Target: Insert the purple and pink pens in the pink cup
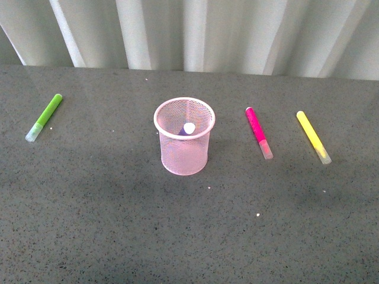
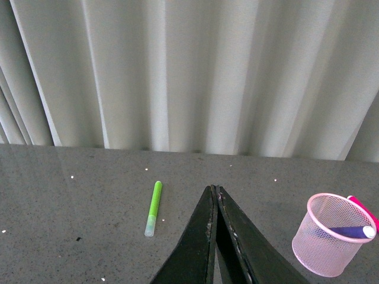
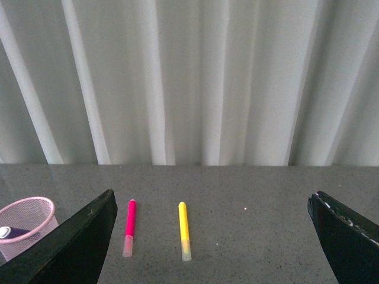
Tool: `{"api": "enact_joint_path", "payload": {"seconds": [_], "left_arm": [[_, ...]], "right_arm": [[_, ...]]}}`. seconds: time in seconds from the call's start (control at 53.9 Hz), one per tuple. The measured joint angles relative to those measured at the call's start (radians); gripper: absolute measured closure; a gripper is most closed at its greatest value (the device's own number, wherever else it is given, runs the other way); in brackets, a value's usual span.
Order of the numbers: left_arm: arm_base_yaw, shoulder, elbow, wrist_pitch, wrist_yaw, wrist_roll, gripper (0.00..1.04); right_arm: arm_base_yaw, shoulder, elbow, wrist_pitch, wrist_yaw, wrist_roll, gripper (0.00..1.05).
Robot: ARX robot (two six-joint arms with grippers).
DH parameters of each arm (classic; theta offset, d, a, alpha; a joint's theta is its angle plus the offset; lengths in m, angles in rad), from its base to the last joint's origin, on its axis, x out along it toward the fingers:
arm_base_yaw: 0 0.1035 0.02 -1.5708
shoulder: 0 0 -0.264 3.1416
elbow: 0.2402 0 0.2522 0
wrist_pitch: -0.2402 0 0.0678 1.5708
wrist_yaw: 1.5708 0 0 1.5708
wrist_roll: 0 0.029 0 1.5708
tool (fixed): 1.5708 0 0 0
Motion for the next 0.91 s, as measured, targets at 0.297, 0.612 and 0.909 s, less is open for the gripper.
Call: {"api": "enact_joint_path", "payload": {"seconds": [0.297, 0.612, 0.909], "left_arm": [[0.0, -0.089, 0.0, -0.09, 0.0, 0.0, 1.01], [0.0, -0.286, 0.0, -0.29, 0.0, 0.0, 1.01], [0.0, -0.286, 0.0, -0.295, 0.0, 0.0, 0.98]], "right_arm": [[0.0, 0.0, 0.0, 0.0, 0.0, 0.0, 0.07], [0.0, 0.0, 0.0, 0.0, 0.0, 0.0, 0.07], [0.0, 0.0, 0.0, 0.0, 0.0, 0.0, 0.07]]}}
